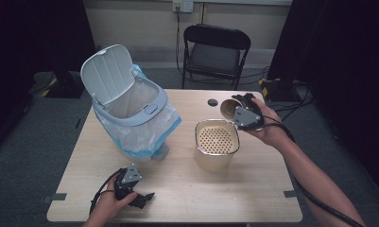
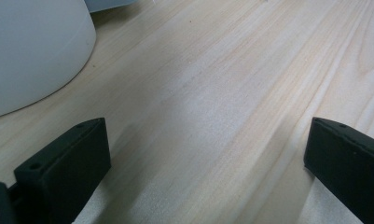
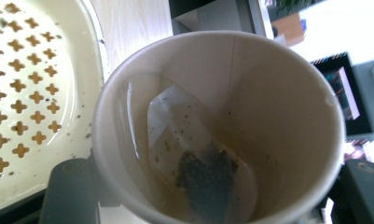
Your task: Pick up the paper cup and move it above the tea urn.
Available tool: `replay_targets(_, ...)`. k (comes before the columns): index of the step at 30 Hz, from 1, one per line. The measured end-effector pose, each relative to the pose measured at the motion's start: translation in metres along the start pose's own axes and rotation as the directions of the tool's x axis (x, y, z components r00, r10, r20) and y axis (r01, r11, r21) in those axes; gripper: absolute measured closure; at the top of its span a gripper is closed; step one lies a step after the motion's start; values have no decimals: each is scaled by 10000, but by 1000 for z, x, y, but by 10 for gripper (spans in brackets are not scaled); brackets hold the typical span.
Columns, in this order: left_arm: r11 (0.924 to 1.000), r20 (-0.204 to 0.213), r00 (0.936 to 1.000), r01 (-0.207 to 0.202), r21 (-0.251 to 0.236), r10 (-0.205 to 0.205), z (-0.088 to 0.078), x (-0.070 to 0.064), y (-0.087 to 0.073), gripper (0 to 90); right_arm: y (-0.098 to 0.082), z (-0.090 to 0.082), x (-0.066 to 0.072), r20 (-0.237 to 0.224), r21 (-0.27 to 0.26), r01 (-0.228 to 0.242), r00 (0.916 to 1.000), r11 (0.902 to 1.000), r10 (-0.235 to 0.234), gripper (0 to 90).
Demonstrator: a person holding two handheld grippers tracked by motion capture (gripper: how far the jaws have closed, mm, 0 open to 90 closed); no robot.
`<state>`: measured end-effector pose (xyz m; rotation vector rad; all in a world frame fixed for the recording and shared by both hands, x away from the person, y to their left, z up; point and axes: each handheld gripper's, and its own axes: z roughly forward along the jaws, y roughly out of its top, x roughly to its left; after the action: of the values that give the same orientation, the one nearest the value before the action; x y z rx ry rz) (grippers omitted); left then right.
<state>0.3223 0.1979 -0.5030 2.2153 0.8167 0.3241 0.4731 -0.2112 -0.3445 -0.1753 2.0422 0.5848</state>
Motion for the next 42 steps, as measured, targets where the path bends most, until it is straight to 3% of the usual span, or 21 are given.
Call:
replay_targets(5,10000,2,10000,-7,-1,7,0,0,0,0,12,-1,9,514,525,2091,9760,9765,-2117,292)
replay_targets(8,10000,-1,10000,-3,7,3,0,0,0,0,17,-2,14,665,888,3209,9427,9429,-3271,292)
replay_targets(11,10000,-14,10000,-8,24,8,0,0,0,0,20,-3,15,1041,1266,4006,9044,9075,-4138,293)
replay_targets(13,10000,2,10000,5,-8,-5,0,0,0,0,21,-5,15,1244,1437,4270,8871,8927,-4444,293)
replay_targets(16,10000,3,10000,9,-9,-9,0,0,0,0,21,-6,11,1187,1384,3958,9034,9078,-4120,291)
replay_targets(18,10000,0,10000,3,-3,-3,0,0,0,0,20,-6,9,924,1067,3021,9456,9473,-3120,289)
replay_targets(20,10000,0,10000,1,-4,-1,0,0,0,0,18,-7,5,827,1024,2366,9659,9662,-2453,287)
replay_targets(22,10000,-2,10000,-3,6,3,0,0,0,0,15,-7,1,518,722,1188,9911,9903,-1227,286)
replay_targets(24,10000,-15,10000,2,18,-2,0,0,0,0,10,-8,-4,273,518,31,9996,9987,-45,285)
replay_targets(26,10000,1,10000,-4,-1,4,0,0,0,0,6,-8,-8,28,267,-1105,9939,9935,1105,284)
replay_targets(28,10000,0,10000,0,-4,0,0,0,0,0,1,-8,-13,-438,111,-2407,9695,9705,2410,283)
replay_targets(29,10000,0,10000,0,-4,0,0,0,0,0,1,-8,-13,-438,111,-2407,9695,9705,2410,283)
replay_targets(30,10000,-1,10000,8,3,-8,0,0,0,0,-4,-7,-17,-677,3,-3245,9437,9459,3238,281)
replay_targets(31,10000,-1,10000,8,3,-8,0,0,0,0,-4,-7,-17,-677,3,-3245,9437,9459,3238,281)
replay_targets(32,10000,-1,10000,9,-8,-9,0,0,0,0,-7,-6,-19,-882,-58,-3695,9258,9292,3676,280)
replay_targets(33,10000,-13,10000,-7,24,7,0,0,0,0,-12,-5,-21,-1135,-85,-4453,8900,8953,4416,279)
replay_targets(34,10000,-13,10000,-7,24,7,0,0,0,0,-12,-5,-21,-1135,-85,-4453,8900,8953,4416,279)
replay_targets(35,10000,-12,10000,-8,25,8,0,0,0,0,-14,-5,-22,-1282,-72,-4721,8747,8815,4674,279)
replay_targets(37,10000,-4,10000,0,6,0,0,0,0,0,-18,-4,-23,-1691,-117,-5545,8213,8321,5449,277)
replay_targets(38,10000,-13,10000,-6,23,6,0,0,0,0,-18,-4,-23,-1691,-117,-5545,8213,8321,5449,277)
replay_targets(42,10000,-1,10000,8,-2,-8,0,0,0,0,-21,-3,-24,-2035,3,-6242,7648,7812,6112,277)
